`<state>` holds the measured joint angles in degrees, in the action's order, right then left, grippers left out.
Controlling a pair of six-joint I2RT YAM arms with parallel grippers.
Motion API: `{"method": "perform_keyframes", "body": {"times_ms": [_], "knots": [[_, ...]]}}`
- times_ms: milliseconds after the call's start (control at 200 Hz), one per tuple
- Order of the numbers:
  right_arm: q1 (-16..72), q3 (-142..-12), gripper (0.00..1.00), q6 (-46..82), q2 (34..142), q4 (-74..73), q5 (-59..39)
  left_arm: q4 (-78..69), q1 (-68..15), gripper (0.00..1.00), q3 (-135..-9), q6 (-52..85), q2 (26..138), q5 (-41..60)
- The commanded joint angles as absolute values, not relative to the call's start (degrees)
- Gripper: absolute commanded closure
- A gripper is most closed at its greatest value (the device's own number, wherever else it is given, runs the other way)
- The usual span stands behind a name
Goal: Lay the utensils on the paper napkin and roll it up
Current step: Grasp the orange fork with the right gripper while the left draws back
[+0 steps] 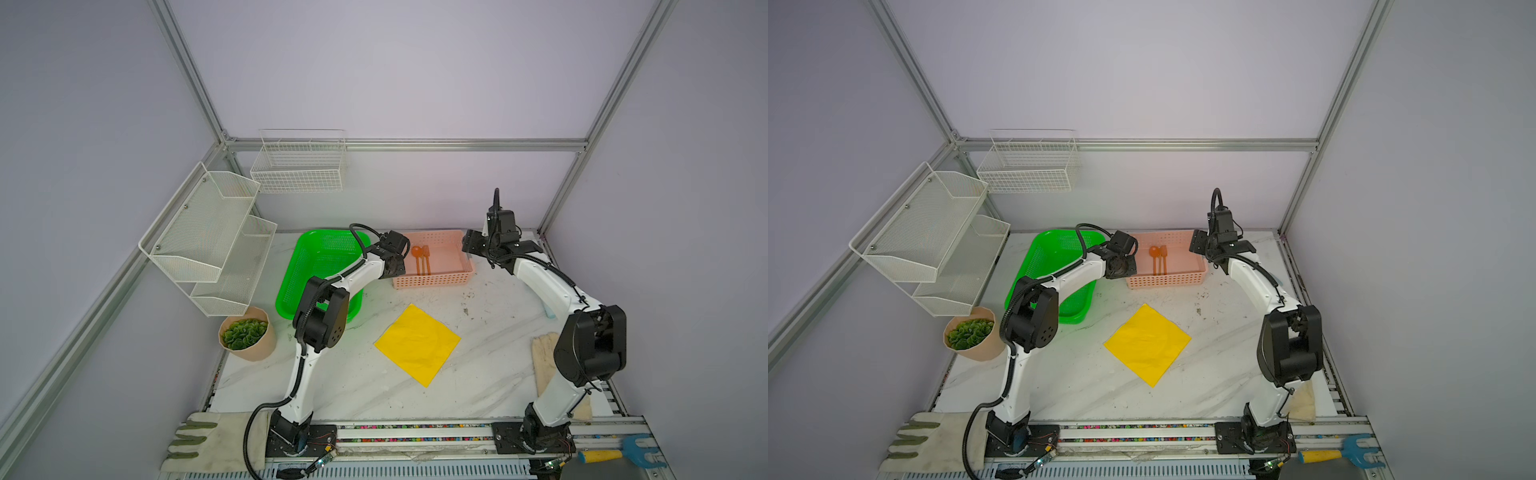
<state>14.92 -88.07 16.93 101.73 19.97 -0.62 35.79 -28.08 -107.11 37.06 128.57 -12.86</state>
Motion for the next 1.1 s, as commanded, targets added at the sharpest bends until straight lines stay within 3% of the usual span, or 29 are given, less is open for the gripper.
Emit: {"method": "perform_keyframes", "body": {"times_ms": [0, 75, 230, 305, 605, 865, 1095], "knots": [[17.4, -93.2, 0.29, 14.6, 105.2, 23.3, -0.6, 36.3, -26.3, 0.84, -104.0, 38.2, 125.2, -14.7], [18.3, -96.3, 0.31, 14.6, 107.8, 24.3, -0.2, 36.3, -25.7, 0.74, -104.1, 37.5, 125.1, -13.8], [19.4, -104.5, 0.38, 14.1, 114.1, 28.2, -0.1, 36.1, -25.5, 0.4, -104.0, 35.5, 123.6, -13.1], [20.1, -107.1, 0.38, 13.9, 116.4, 29.1, 0.3, 36.1, -25.5, 0.33, -103.6, 35.2, 122.1, -12.5], [23.3, -117.4, 0.49, 13.2, 127.2, 33.3, 1.8, 31.1, -25.6, 0.3, -96.8, 35.0, 109.4, -5.5], [23.8, -128.1, 0.5, 12.8, 137.4, 38.2, 3.6, 29.3, -25.8, 0.3, -89.8, 34.4, 96.7, -3.0], [24.9, -129.2, 0.51, 13.2, 140.9, 38.6, 4.4, 22.7, -25.8, 0.3, -76.4, 32.4, 83.0, -3.4]]}}
